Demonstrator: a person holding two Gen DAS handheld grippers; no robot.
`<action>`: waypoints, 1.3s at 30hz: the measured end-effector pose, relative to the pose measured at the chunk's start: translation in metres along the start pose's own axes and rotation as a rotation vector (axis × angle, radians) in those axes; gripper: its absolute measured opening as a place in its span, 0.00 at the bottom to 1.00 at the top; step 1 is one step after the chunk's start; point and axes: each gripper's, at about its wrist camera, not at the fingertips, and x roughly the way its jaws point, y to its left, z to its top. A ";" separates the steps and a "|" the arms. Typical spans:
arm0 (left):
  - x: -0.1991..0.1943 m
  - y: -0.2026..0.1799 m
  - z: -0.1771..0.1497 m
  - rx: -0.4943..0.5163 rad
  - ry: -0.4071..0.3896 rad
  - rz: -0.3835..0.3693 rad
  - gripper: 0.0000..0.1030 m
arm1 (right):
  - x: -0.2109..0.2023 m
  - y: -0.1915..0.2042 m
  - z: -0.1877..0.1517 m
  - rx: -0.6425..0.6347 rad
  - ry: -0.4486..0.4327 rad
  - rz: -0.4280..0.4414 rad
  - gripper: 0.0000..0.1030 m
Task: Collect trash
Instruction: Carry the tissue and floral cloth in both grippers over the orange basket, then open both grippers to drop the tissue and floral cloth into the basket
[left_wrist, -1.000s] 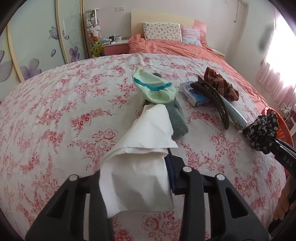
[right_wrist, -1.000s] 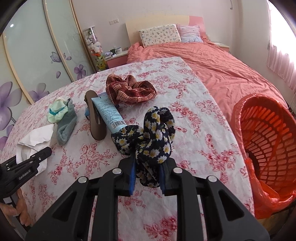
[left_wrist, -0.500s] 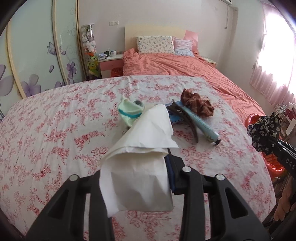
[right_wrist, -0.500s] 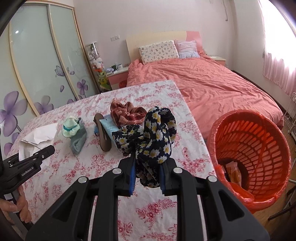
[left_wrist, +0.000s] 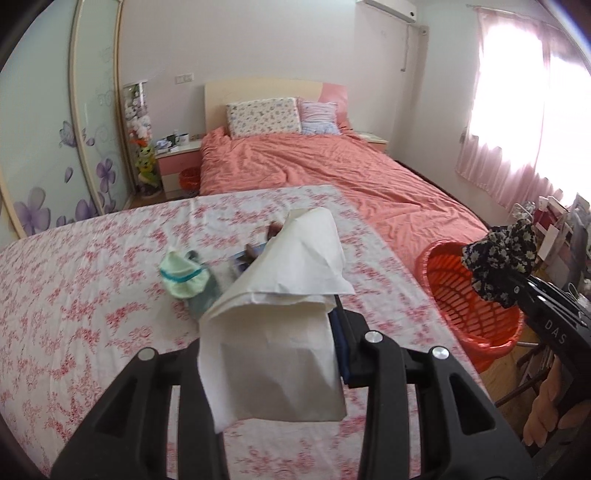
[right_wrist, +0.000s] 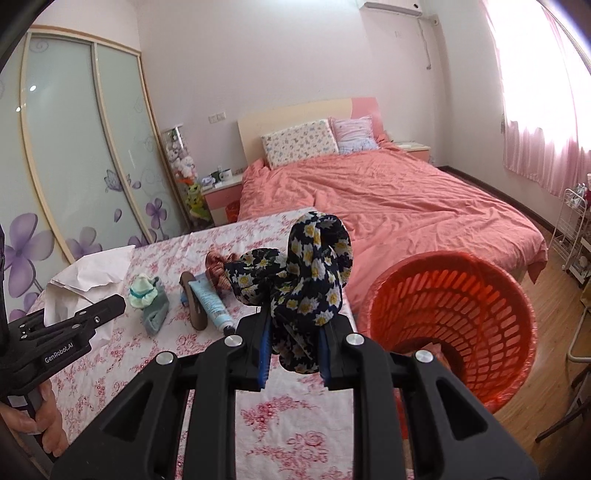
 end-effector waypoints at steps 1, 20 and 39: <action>0.000 -0.005 0.002 0.008 -0.004 -0.010 0.34 | -0.004 -0.004 0.002 0.004 -0.013 -0.010 0.20; 0.048 -0.164 0.032 0.156 0.011 -0.330 0.35 | -0.016 -0.113 0.014 0.152 -0.097 -0.176 0.20; 0.148 -0.189 0.015 0.184 0.150 -0.297 0.61 | 0.026 -0.161 0.000 0.253 0.010 -0.211 0.61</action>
